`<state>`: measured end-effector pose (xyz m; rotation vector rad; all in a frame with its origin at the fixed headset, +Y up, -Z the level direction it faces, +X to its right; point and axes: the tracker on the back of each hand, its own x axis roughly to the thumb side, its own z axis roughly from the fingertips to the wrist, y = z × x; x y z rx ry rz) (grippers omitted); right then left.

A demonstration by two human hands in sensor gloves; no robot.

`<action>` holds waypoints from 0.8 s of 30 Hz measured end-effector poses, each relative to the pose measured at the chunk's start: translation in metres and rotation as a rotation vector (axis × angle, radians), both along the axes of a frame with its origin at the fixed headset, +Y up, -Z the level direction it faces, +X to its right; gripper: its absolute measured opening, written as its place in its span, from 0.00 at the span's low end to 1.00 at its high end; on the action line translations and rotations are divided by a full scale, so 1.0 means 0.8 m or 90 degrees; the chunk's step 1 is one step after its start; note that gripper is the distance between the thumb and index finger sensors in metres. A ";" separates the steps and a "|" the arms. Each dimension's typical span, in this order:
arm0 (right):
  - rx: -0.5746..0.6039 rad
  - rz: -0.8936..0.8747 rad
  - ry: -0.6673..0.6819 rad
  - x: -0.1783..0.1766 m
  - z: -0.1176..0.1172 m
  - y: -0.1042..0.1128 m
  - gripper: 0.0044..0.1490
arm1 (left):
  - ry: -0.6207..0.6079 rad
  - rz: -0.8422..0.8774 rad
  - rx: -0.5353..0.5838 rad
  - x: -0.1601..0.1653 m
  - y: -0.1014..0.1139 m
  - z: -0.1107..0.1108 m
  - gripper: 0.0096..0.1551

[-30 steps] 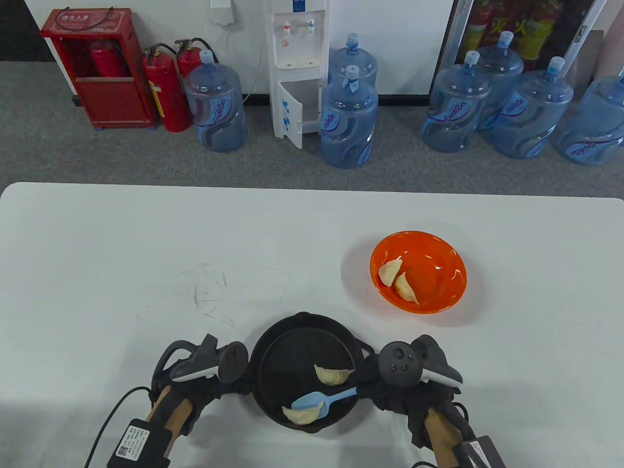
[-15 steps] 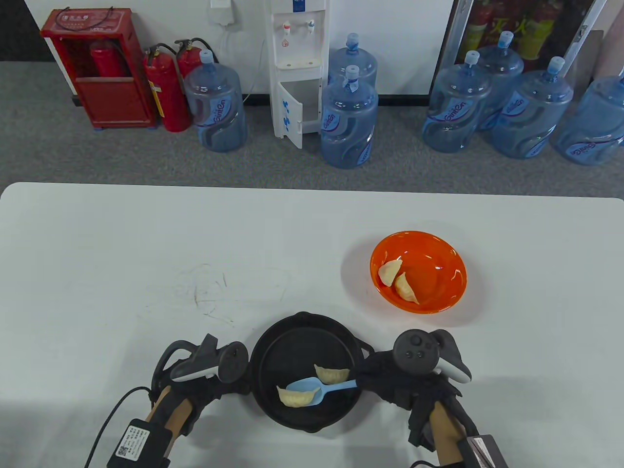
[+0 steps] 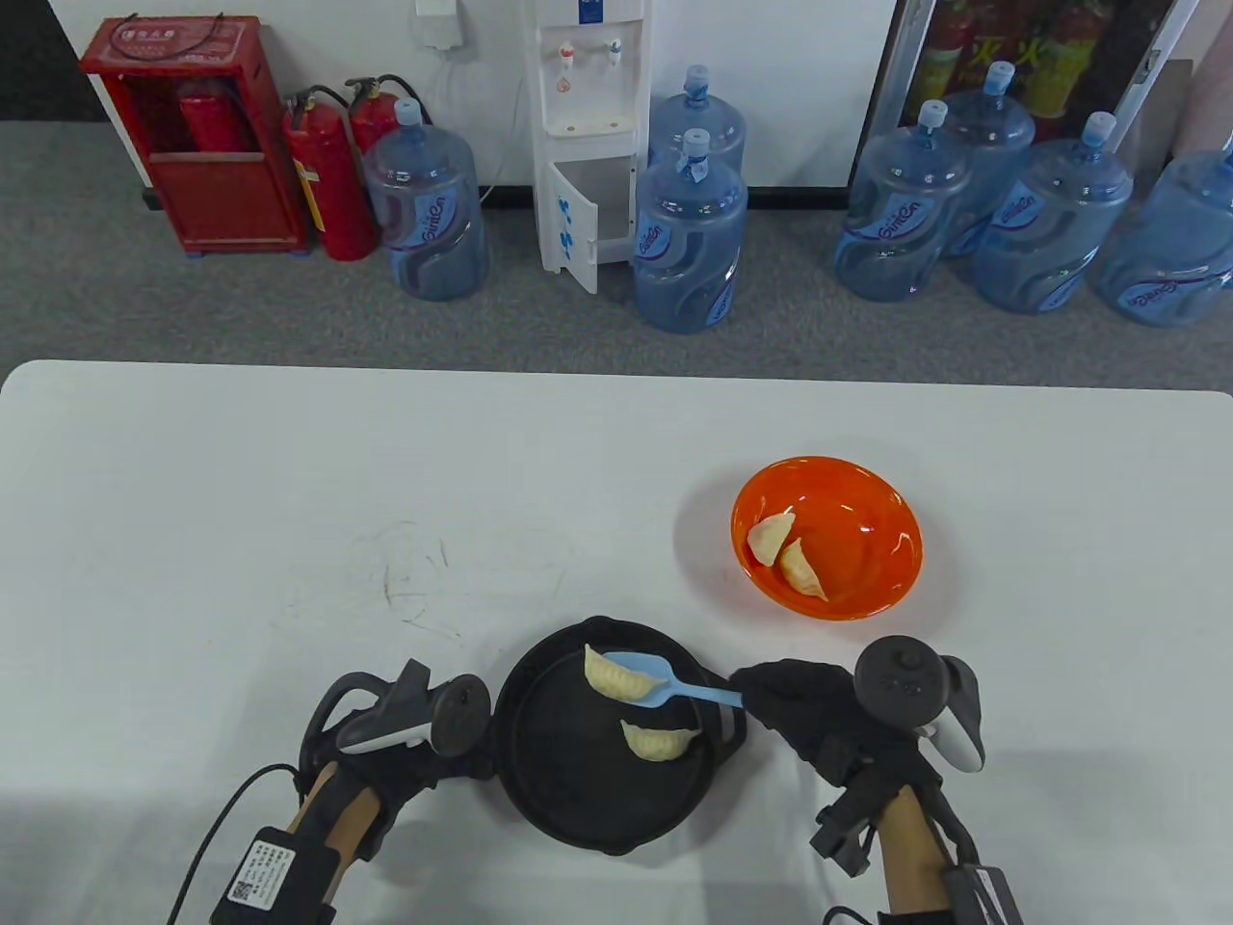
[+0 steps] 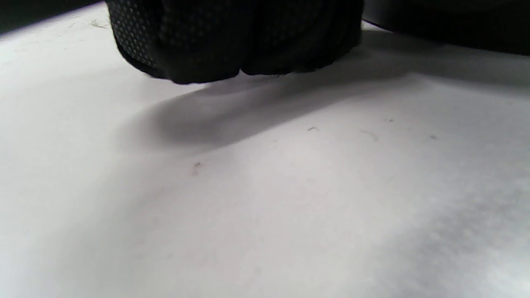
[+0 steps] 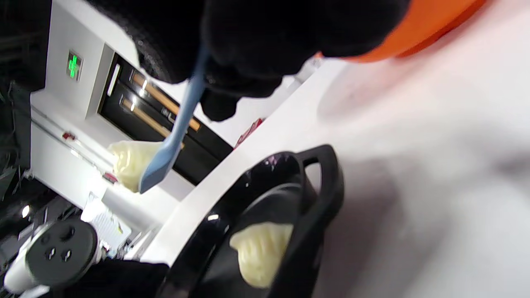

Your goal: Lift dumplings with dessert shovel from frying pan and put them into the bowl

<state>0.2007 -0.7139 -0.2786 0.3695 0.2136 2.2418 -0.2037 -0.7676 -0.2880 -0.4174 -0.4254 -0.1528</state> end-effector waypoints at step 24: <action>0.011 -0.041 -0.443 0.110 -0.002 0.001 0.27 | 0.000 0.000 0.000 0.000 0.000 0.000 0.36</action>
